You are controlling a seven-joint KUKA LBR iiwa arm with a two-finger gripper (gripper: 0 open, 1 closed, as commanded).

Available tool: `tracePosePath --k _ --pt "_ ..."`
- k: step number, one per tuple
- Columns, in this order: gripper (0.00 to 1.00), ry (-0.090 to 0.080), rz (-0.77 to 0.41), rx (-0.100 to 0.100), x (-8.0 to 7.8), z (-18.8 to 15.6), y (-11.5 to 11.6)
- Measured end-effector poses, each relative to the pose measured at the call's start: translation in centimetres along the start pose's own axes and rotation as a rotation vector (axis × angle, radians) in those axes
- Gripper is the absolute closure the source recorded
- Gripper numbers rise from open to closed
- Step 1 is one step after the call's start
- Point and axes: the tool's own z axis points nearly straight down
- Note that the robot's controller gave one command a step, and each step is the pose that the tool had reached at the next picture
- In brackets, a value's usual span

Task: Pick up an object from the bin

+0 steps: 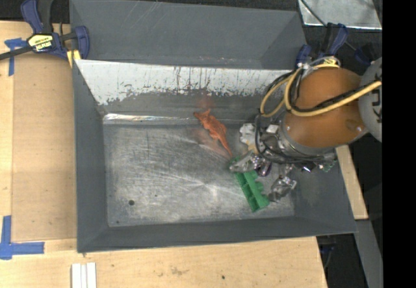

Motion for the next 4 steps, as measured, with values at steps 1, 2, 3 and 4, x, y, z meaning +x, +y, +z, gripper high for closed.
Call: tracePosePath --k 1,2,3,4 --pt "1.0 -0.01 -0.309 0.006 -0.2 3.7 -1.6" --pt "1.0 -0.01 -0.308 0.006 -0.2 3.7 -1.6" --pt "1.0 -0.005 -0.301 0.0 1.1 2.2 -1.7" --pt "1.0 -0.004 -0.283 0.0 2.0 1.3 -4.2"
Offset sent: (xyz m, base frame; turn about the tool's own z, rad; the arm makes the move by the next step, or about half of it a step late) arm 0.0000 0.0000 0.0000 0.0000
